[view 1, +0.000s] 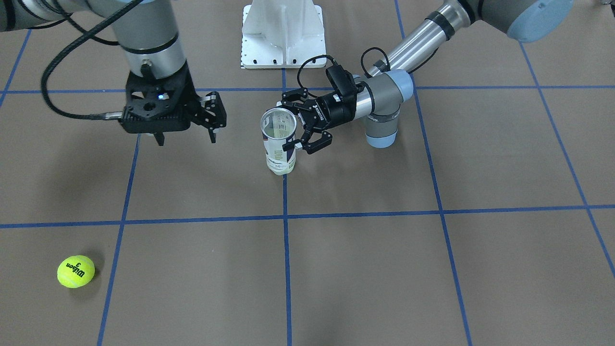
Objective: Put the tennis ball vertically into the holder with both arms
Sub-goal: 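Move the right gripper away toward the second yellow tennis ball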
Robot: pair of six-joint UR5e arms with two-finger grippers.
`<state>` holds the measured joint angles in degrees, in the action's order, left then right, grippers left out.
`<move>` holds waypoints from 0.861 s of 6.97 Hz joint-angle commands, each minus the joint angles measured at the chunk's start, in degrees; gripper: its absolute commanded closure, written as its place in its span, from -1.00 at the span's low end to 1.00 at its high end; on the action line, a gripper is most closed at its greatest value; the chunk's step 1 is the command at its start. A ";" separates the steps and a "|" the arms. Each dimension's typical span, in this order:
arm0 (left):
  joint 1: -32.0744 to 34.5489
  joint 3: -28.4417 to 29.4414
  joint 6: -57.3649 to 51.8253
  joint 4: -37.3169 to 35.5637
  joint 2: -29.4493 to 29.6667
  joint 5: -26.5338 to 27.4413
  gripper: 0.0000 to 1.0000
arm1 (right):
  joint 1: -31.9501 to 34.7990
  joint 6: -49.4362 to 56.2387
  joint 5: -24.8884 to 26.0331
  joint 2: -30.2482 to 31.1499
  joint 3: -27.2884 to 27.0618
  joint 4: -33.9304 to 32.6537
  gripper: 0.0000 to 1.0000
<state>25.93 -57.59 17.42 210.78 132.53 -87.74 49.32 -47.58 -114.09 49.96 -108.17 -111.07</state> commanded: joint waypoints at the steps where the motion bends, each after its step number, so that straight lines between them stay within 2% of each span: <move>1: 0.00 -0.32 0.07 -0.02 -0.08 0.02 -0.98 | 8.21 14.04 -2.88 4.52 2.33 0.42 -0.98; 2: 0.00 -0.33 0.07 0.07 -0.08 0.02 -0.98 | 12.25 18.01 -5.50 4.53 9.75 6.68 -0.98; 3: 0.00 -0.33 0.07 0.07 -0.08 0.02 -0.98 | 14.64 18.48 -7.87 4.71 21.66 20.67 -0.99; 4: 0.00 -0.41 0.07 0.07 -0.08 0.02 -0.98 | 14.93 18.57 -7.72 4.36 33.78 33.34 -0.98; 5: 0.00 -0.68 0.07 0.16 -0.08 0.02 -0.98 | 15.19 18.40 -7.55 4.10 42.26 43.03 -0.98; 6: 0.00 -0.77 0.07 0.16 -0.08 0.02 -0.98 | 15.11 17.62 -7.55 3.92 46.43 47.83 -0.98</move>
<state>25.93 -58.20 17.49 210.91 132.45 -87.72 64.23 -29.40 -121.60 54.12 -69.46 -71.95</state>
